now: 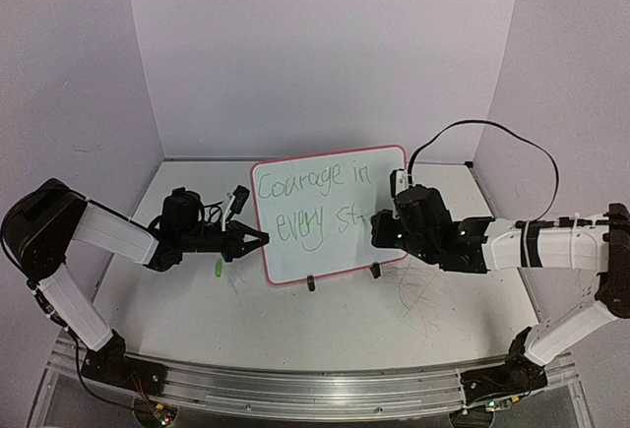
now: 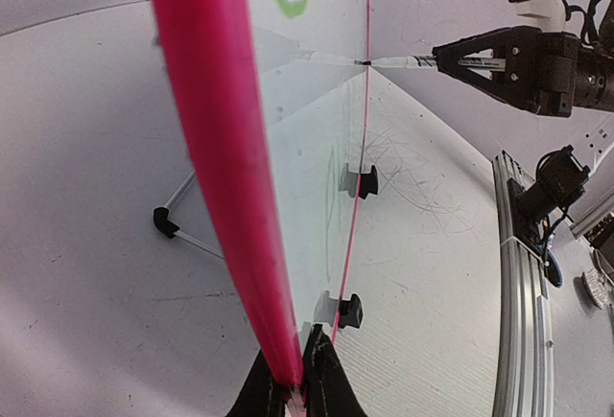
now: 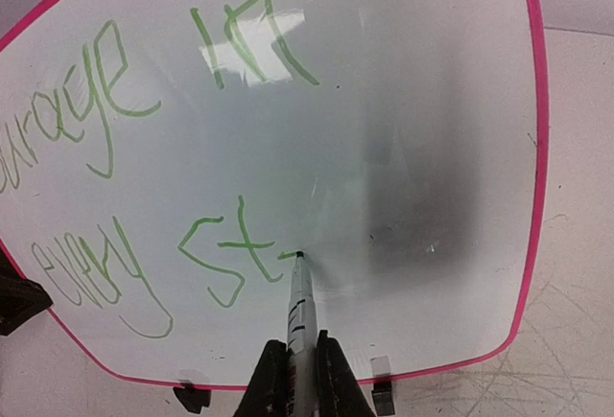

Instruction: Write a sentence on the whiteboard

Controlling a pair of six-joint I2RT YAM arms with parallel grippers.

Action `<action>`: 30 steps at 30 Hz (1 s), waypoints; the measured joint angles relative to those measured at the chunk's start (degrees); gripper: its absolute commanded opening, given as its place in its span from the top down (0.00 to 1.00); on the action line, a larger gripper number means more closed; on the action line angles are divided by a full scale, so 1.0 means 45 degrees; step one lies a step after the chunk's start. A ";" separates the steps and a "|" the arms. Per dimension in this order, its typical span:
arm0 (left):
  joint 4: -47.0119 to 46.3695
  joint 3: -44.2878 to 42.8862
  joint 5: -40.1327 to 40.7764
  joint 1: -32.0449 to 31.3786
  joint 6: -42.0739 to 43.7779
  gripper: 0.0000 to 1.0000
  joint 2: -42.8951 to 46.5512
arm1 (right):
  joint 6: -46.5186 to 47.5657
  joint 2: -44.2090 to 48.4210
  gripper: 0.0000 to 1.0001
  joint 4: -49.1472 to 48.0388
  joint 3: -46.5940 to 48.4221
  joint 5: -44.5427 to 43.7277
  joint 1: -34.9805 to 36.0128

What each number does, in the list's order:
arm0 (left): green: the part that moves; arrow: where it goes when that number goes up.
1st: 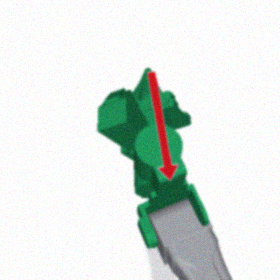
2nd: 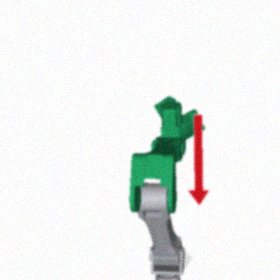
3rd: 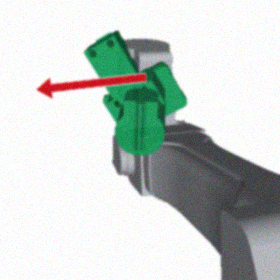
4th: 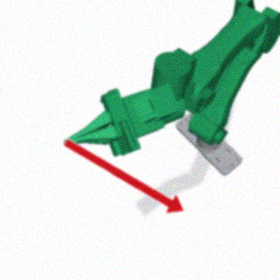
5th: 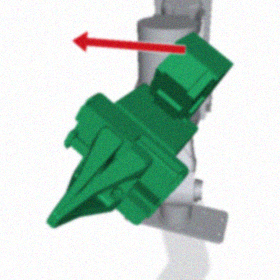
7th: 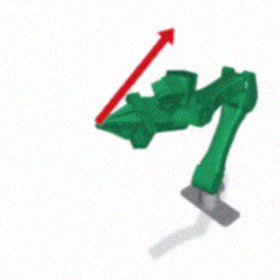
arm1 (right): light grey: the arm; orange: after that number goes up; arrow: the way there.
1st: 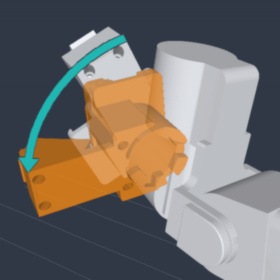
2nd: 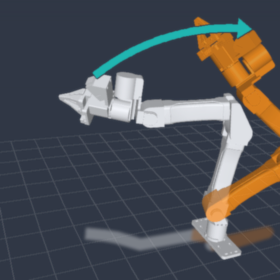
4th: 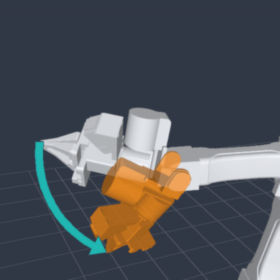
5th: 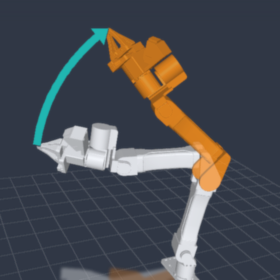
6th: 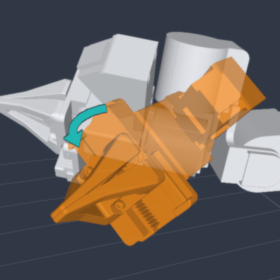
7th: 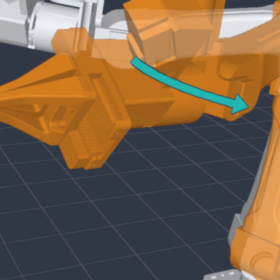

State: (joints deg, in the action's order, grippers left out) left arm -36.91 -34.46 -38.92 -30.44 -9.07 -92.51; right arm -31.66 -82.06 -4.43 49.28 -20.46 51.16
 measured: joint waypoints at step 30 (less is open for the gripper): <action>0.0058 -0.0005 0.0010 0.0000 -0.0086 1.00 0.0000 | 0.0106 -0.0196 1.00 -0.0110 0.0335 0.0304 0.0015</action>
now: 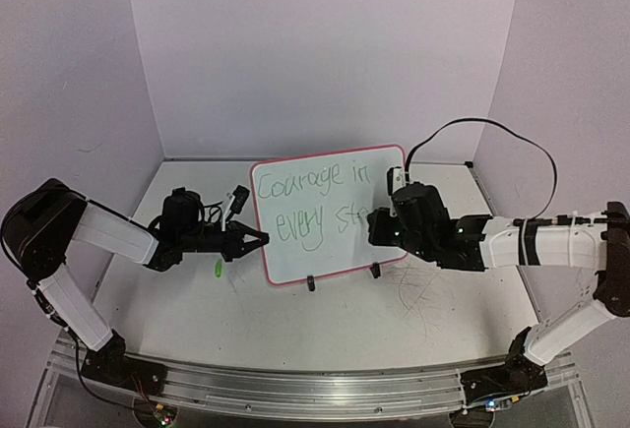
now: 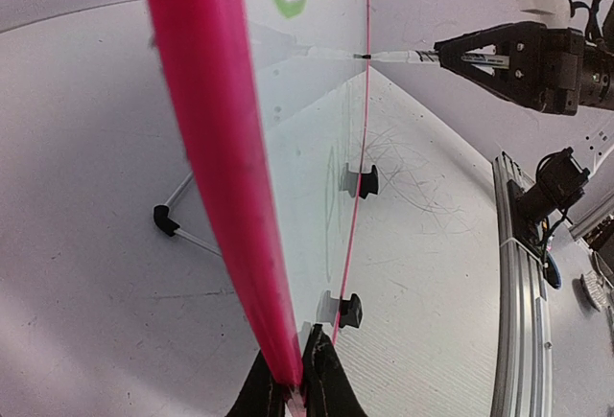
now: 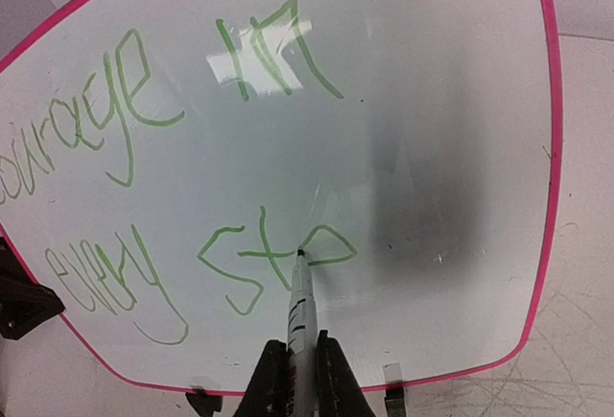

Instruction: Write a sentence on the whiteboard

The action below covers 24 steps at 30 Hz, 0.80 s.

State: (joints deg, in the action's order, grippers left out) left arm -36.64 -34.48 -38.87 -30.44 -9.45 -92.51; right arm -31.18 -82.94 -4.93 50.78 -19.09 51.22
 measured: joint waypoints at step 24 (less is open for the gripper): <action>0.0000 0.0000 -0.0010 0.0000 0.0112 1.00 0.0000 | -0.0114 0.1159 1.00 0.0585 -0.0491 -0.0899 0.0126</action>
State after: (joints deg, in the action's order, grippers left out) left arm -36.64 -34.48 -38.92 -30.44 -8.95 -92.51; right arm -31.70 -77.72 -2.30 48.57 -23.14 51.79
